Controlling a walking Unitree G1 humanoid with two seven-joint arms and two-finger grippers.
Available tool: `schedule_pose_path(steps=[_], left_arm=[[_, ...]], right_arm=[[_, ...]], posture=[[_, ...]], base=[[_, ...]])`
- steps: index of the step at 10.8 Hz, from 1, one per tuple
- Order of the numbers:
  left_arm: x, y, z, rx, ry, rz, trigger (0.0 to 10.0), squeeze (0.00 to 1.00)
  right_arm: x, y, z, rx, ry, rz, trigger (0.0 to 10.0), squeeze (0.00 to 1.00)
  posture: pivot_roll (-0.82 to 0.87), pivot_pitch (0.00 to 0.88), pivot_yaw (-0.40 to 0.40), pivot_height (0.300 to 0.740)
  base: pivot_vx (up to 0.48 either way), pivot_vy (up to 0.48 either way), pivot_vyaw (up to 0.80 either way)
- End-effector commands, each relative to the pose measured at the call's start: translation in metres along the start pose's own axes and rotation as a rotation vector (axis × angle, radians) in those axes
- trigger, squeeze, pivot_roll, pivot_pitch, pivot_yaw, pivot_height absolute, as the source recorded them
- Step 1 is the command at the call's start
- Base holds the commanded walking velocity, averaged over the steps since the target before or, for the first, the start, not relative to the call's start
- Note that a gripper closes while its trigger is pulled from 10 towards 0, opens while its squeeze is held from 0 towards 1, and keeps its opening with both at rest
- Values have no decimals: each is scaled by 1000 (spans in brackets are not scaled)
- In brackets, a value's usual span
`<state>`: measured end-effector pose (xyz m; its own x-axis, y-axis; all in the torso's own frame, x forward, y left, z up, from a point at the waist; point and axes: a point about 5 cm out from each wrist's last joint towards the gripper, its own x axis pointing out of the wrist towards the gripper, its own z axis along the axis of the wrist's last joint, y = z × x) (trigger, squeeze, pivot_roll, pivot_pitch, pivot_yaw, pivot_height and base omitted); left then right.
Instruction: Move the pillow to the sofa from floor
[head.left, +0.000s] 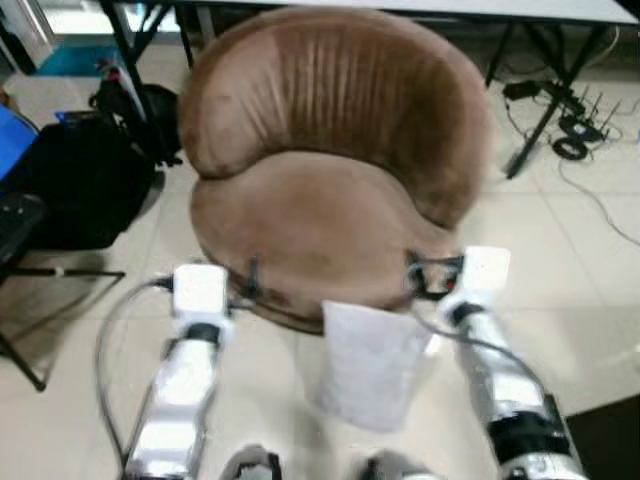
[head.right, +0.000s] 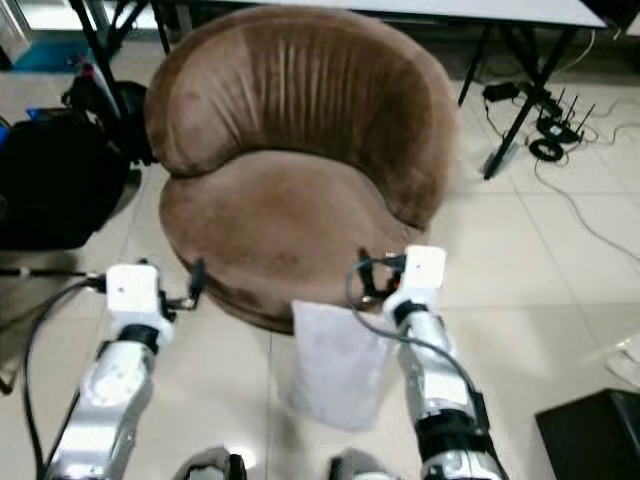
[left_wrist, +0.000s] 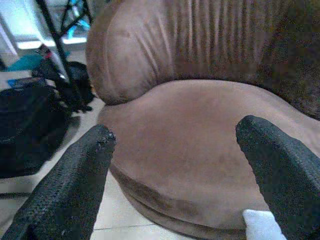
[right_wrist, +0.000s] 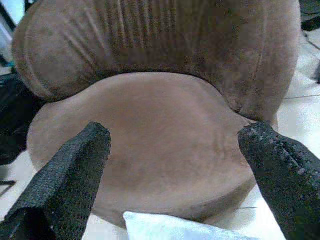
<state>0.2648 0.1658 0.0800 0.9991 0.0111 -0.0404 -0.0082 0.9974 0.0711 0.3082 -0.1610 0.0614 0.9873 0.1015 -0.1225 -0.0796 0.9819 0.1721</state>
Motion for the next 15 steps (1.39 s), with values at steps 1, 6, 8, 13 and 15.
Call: schedule_pose_path(steps=[1, 6, 8, 13, 15], left_arm=[[-1, -7, 0, -8, 2, -17, 10000, 0], [0, -4, -5, -78, 45, 5, 10000, 0], [0, -3, -2, -88, 34, 3, 10000, 0], [1, -2, 0, -56, 23, -1, 10000, 0], [3, -5, 6, -79, -12, -21, 10000, 0]], right_arm=[[-1, -8, 2, -11, 0, -22, 10000, 0], [0, -8, 4, -8, -1, -23, 10000, 0], [0, -7, 4, -5, 0, -18, 10000, 0], [1, -5, 4, -6, 6, -17, 10000, 0], [1, -6, 2, 2, 15, -20, 10000, 0]], posture=[[-10, 150, 2, 740], [-12, 149, 3, 740], [-8, 152, 2, 740], [-6, 153, 2, 740], [-5, 154, 4, 740]], base=[[0, -371, 0], [0, 288, 0], [0, 0, 0], [0, 136, 0], [0, 0, 0]])
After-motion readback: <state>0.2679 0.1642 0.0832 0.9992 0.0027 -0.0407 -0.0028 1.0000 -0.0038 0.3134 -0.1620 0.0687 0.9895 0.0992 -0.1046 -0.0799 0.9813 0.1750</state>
